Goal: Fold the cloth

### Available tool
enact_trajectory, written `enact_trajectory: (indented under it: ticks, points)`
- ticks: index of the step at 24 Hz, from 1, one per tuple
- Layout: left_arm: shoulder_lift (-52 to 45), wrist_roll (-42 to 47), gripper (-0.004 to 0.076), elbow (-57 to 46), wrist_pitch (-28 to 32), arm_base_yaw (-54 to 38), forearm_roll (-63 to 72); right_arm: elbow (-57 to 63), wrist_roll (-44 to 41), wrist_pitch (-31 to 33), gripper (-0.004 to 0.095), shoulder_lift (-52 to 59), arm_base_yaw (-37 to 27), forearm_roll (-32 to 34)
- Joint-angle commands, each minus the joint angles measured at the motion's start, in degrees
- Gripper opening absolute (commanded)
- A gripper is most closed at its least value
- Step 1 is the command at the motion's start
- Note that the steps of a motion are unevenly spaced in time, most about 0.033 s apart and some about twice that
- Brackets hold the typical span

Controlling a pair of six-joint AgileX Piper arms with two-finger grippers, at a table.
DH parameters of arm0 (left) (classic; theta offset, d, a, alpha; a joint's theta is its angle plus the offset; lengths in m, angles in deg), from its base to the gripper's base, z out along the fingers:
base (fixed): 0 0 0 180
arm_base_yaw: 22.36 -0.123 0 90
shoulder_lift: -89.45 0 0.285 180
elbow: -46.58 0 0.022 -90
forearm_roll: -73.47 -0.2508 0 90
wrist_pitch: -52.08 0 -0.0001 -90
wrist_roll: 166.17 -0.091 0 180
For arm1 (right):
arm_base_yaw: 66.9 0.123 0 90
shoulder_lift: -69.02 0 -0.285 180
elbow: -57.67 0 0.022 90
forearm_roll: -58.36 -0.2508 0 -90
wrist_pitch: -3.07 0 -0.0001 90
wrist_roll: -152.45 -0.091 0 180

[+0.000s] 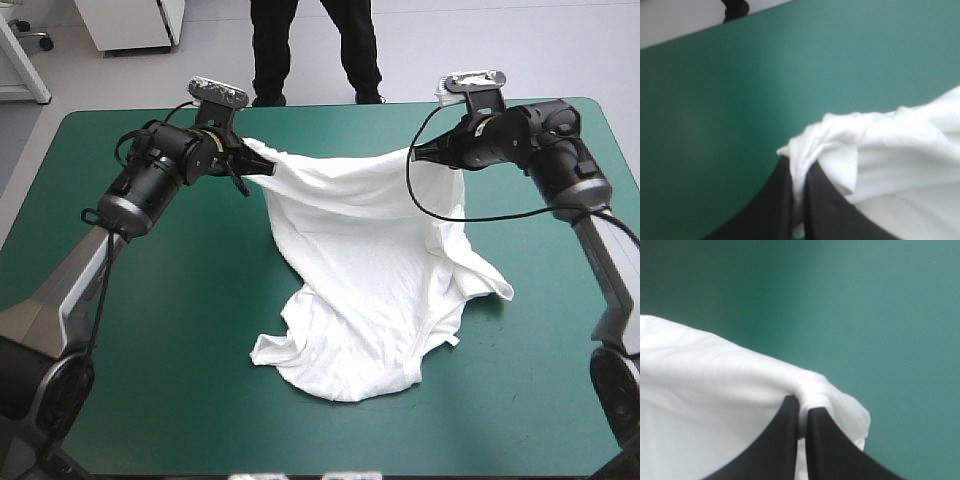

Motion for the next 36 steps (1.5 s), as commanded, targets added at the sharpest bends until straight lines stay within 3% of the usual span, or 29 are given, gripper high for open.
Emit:
enact_trajectory:
  ticks: [1,15,18,20,21,23,24,29,32,36]
  points:
    - [1.6,0.5,-0.0009,1.5,4.5,-1.0,1.2,-1.7,-1.4,-6.4,-0.0017,-2.7,-1.8,0.0]
    - [14.2,3.9,-0.0008,1.5,7.8,-1.9,1.4,-1.7,-4.1,-7.2,-0.0011,-13.4,-8.3,-0.2]
    - [15.0,4.1,0.0029,1.5,7.6,-1.9,1.3,-1.7,-4.1,-7.6,0.0091,-13.8,-8.7,-0.6]
    - [15.0,3.3,0.0208,1.7,7.5,-1.9,2.6,-1.7,-2.5,-7.7,0.0325,-13.8,-8.7,-3.2]
    - [15.0,1.2,0.0393,2.9,5.8,-1.9,5.1,-1.8,-1.5,-7.2,0.0475,-13.8,-8.7,-4.8]
    - [13.9,-0.9,0.0603,5.8,2.0,-1.9,6.4,-3.8,-1.4,-2.8,0.0571,-13.8,-8.7,-5.1]
    - [13.2,-0.9,0.0638,6.9,0.4,-1.9,6.2,-4.7,-1.4,-0.8,0.0562,-13.7,-8.7,-4.9]
    - [0.3,-5.3,0.0619,9.2,-5.5,-1.9,5.1,-6.5,-1.5,7.0,0.0504,-5.6,-9.4,-3.7]
    - [-7.9,-5.3,0.0584,7.6,-12.3,-1.9,5.1,-6.3,-1.3,14.8,0.0499,0.3,-9.4,-3.3]
    - [-15.9,-5.3,0.0508,1.7,-14.9,-0.4,6.5,-4.7,-1.3,16.5,0.0491,5.9,-9.4,-2.6]
